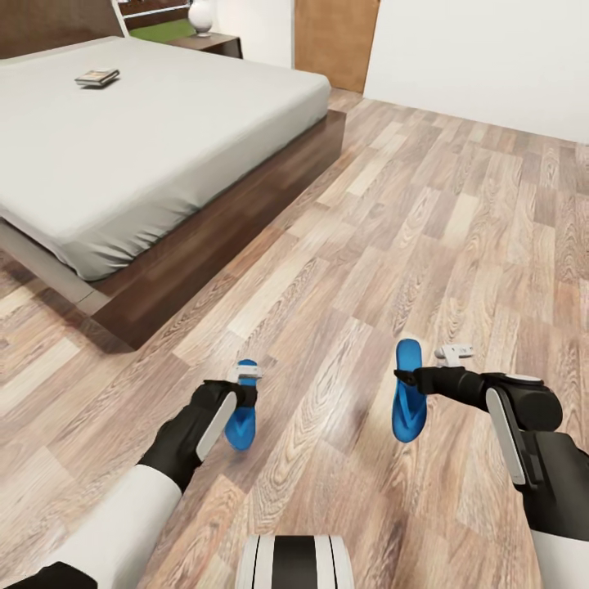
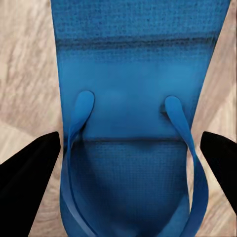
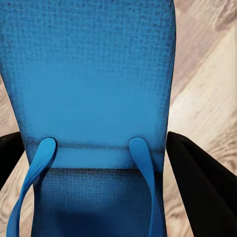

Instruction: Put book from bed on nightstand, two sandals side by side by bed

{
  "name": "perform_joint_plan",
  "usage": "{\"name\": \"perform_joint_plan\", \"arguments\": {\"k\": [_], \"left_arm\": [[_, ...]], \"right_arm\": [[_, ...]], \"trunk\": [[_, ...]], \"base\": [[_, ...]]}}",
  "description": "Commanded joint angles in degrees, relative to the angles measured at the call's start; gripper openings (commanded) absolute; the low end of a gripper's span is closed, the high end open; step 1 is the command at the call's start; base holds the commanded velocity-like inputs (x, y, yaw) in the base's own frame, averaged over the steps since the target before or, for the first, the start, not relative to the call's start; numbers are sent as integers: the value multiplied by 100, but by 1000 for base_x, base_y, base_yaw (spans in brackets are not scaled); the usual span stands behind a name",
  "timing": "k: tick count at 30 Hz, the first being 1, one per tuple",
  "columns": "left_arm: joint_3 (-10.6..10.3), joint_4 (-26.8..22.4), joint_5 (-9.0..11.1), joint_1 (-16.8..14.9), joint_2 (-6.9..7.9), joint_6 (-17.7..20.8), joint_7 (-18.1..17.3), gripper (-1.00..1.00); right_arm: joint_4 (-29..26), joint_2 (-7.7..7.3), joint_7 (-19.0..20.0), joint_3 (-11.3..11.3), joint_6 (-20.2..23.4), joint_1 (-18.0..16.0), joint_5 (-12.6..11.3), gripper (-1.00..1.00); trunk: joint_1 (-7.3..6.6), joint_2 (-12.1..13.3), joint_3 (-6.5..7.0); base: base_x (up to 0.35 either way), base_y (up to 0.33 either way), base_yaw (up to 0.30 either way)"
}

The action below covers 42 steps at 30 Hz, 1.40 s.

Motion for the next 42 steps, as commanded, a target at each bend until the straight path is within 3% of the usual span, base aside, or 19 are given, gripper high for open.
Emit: {"name": "perform_joint_plan", "arguments": {"k": [1,4,8,9,12,15,18,21,25,36,42], "left_arm": [[3,-127,66,24,-34,50,142,-100],[25,-789,269,157,-199,290,342,-100],[17,-1600,632,334,-295,696,433,-100],[19,-2005,757,449,-313,906,456,-100],[58,-2522,897,607,-320,1156,480,-100],[115,-2732,963,671,-340,1258,490,-100],[131,-2777,1011,695,-358,1286,492,-100],[127,-2697,1191,710,-365,1279,492,-100],[129,-2398,1318,699,-355,1240,494,-100],[120,-2009,1383,669,-350,1111,517,-100],[139,-2025,1379,661,-363,1102,521,-100]], "right_arm": [[-3,-2,5,-6,31,2,-14,-100],[-3,-26,20,-10,31,16,-11,-100],[-3,-65,37,-18,8,110,-10,-100],[-3,-65,35,-21,-143,214,-9,-100],[-3,-34,27,-25,-359,337,-8,-100],[-5,-20,27,-20,-462,395,-12,-100],[-4,-15,35,-18,-494,419,-27,-100],[-4,-11,42,-24,-522,436,-43,-100],[-8,-6,43,-47,-704,443,-56,-100],[-11,-4,62,-227,-1236,447,-94,-100],[-10,47,26,-208,-1223,445,-93,-100]], "trunk": [[-3,0,19],[-11,4,85],[-21,10,174],[-23,11,196],[-31,15,263],[-39,19,329],[-47,23,396],[-54,27,462],[-65,32,551],[-93,47,794],[-109,55,927]], "base": [[0,0,0],[0,0,0],[0,0,0],[0,0,0],[0,0,0],[0,0,0],[0,0,0],[0,0,0],[0,0,0],[0,0,0],[0,0,0]]}}
